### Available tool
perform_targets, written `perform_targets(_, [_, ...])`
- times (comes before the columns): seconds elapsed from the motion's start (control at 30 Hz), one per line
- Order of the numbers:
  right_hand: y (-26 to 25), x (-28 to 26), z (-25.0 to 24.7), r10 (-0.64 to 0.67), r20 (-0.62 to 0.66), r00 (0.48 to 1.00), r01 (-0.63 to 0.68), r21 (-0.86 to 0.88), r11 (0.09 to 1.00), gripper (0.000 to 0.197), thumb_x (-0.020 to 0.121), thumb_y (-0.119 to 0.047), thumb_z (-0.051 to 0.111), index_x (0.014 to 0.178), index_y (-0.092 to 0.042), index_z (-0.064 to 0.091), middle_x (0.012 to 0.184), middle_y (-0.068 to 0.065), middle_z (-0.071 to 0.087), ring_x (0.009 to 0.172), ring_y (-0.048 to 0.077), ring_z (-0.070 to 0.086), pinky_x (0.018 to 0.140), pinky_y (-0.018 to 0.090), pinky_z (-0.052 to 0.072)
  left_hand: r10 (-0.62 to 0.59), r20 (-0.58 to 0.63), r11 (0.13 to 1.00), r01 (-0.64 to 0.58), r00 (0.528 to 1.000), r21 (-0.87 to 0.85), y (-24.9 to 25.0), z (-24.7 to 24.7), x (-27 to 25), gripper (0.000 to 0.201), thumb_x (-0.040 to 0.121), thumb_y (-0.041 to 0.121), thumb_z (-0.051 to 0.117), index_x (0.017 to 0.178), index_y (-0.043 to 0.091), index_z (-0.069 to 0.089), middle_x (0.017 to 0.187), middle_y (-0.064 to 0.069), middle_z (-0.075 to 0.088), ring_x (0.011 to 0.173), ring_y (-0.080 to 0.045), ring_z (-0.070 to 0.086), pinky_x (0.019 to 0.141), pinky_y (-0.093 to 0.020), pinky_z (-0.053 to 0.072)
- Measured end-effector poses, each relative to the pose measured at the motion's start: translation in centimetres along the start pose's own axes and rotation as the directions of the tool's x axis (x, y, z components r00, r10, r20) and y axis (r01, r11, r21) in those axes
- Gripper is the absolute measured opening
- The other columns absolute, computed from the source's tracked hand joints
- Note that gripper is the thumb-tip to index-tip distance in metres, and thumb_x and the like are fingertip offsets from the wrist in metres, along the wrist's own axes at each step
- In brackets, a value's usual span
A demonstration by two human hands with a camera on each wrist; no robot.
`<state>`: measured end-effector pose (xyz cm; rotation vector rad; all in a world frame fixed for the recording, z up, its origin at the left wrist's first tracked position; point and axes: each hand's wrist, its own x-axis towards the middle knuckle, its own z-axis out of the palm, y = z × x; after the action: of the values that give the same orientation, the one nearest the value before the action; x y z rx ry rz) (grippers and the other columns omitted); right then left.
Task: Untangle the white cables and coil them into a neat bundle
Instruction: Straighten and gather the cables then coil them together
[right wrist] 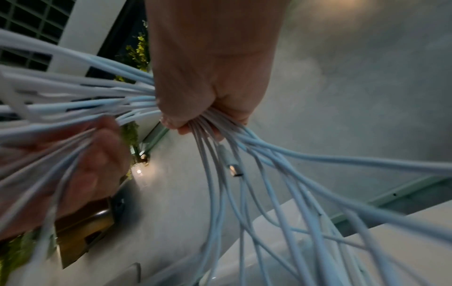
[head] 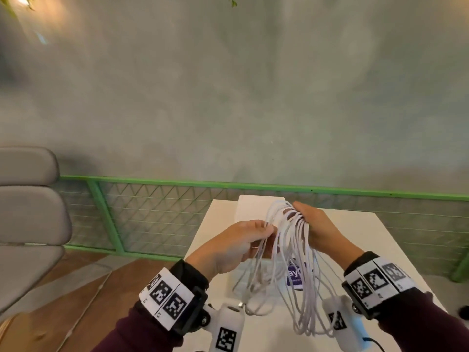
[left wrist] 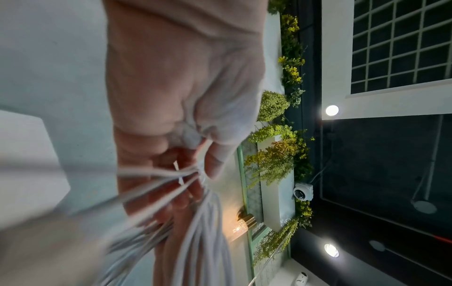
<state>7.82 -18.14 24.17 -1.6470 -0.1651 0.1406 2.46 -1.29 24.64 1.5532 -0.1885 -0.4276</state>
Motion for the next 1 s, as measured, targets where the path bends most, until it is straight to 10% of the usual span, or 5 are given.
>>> perform_targets(0.33, [-0.1,1.6,-6.0,0.051,-0.081,0.995,-0.04,0.141,0.989,0.029,0.096,-0.01,0.038,0.07,-0.005,0.049,0.052,-0.001,0.053,0.055,0.016,0.046,0.05,0.02,0.043,0.033,0.162,0.997,-0.044,0.986,0.065,-1.9,1.9,2.6,0.041,0.098,0.04,0.031,0.088,0.016,0.063,0.084,0.002,0.067,0.072,-0.01,0.059,0.068,-0.023,0.043])
perform_targets(0.53, [-0.1,2.7,-8.9,0.065,0.003,0.998,-0.064,0.23,0.971,0.035,0.097,-0.008,0.037,0.064,-0.008,0.044,0.044,-0.001,0.043,0.038,0.009,0.041,0.041,0.013,0.039,0.036,0.159,0.997,-0.024,0.987,-0.076,-2.4,3.7,4.6,0.028,0.091,0.035,0.046,0.087,0.016,0.066,0.068,0.003,0.063,0.064,-0.013,0.06,0.085,-0.04,0.041])
perform_targets(0.7, [1.1,2.8,-10.9,0.097,0.02,0.995,-0.099,0.151,0.984,0.032,0.094,-0.005,0.041,0.064,-0.007,0.053,0.045,-0.001,0.051,0.037,0.006,0.048,0.044,0.017,0.044,0.068,-0.003,0.981,-0.066,0.998,0.184,-1.8,5.4,5.3,0.027,0.1,0.024,0.036,0.078,0.016,0.05,0.053,0.013,0.053,0.056,-0.003,0.055,0.058,-0.012,0.038])
perform_targets(0.83, [4.0,1.8,-13.1,0.094,0.18,0.979,-0.052,-0.223,0.973,0.026,0.097,-0.006,0.04,0.076,-0.01,0.055,0.068,-0.001,0.059,0.06,0.007,0.055,0.061,0.018,0.047,0.035,-0.21,0.981,0.007,0.977,0.192,-1.5,5.9,6.1,0.034,0.101,0.029,0.034,0.073,0.014,0.05,0.043,0.012,0.039,0.042,-0.007,0.038,0.049,-0.019,0.038])
perform_targets(1.0, [10.1,0.8,-14.4,0.4,0.374,0.837,0.068,-0.796,0.601,0.024,0.095,-0.024,0.043,0.081,-0.011,0.058,0.089,0.01,0.061,0.08,0.021,0.051,0.07,0.027,0.04,-0.167,-0.317,0.859,0.296,0.933,0.418,-3.3,7.6,7.4,0.04,0.099,0.039,0.035,0.069,0.018,0.052,0.059,0.004,0.04,0.048,-0.01,0.032,0.042,-0.018,0.026])
